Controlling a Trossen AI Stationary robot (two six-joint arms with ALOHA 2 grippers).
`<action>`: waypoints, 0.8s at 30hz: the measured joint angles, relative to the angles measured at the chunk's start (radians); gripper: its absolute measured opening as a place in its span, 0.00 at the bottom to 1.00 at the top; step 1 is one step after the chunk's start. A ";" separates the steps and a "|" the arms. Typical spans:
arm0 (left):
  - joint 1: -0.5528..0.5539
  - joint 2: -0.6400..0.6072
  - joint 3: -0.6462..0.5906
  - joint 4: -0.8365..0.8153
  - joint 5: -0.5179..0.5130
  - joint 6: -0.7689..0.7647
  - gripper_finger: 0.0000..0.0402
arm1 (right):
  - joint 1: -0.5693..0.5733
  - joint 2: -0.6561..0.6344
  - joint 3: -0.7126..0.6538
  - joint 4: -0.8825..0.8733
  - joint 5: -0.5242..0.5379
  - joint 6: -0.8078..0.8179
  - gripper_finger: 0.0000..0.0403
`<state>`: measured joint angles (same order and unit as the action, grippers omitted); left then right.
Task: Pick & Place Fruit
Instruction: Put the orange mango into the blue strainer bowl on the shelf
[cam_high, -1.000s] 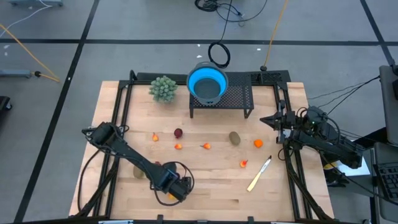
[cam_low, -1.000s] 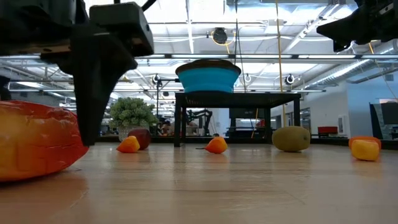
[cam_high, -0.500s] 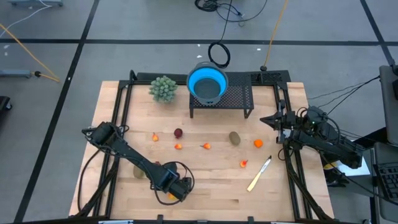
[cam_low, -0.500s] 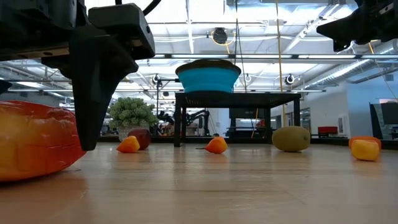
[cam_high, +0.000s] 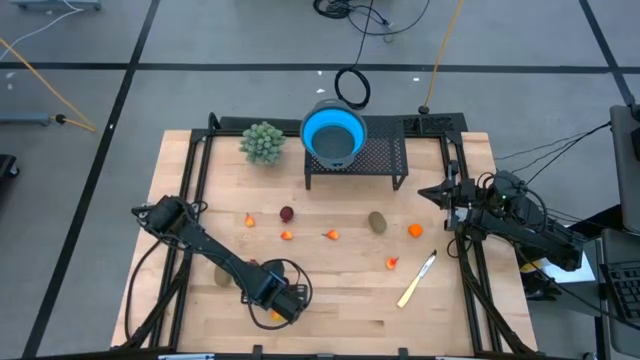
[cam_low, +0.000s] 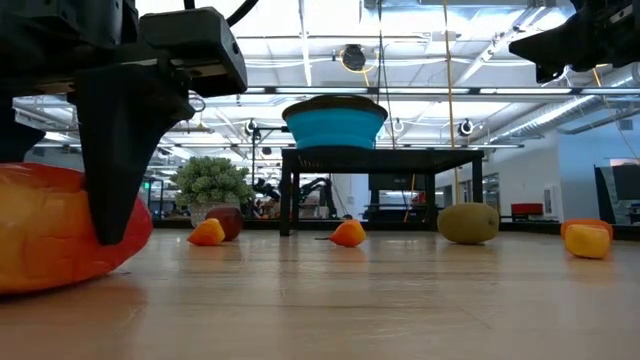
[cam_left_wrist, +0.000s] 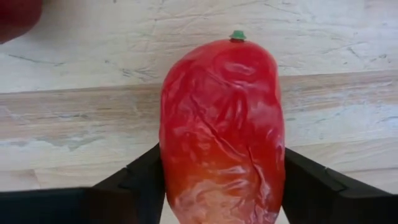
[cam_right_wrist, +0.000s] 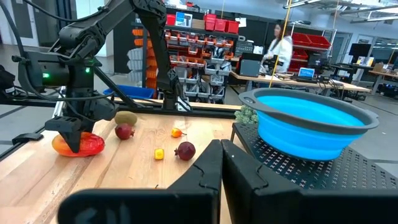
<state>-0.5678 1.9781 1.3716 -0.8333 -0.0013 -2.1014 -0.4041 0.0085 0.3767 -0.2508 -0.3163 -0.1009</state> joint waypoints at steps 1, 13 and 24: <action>0.000 0.000 0.000 -0.001 0.000 -0.002 0.59 | 0.000 0.000 0.000 0.000 0.000 0.000 0.00; -0.010 -0.004 0.004 -0.006 -0.172 0.009 0.56 | 0.000 0.000 0.000 0.000 0.000 0.000 0.00; -0.095 -0.081 0.008 0.156 -0.793 0.344 0.55 | 0.000 0.000 0.000 0.000 0.000 -0.014 0.00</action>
<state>-0.6629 1.8975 1.3792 -0.6777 -0.7948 -1.7578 -0.4042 0.0086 0.3771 -0.2512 -0.3168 -0.1151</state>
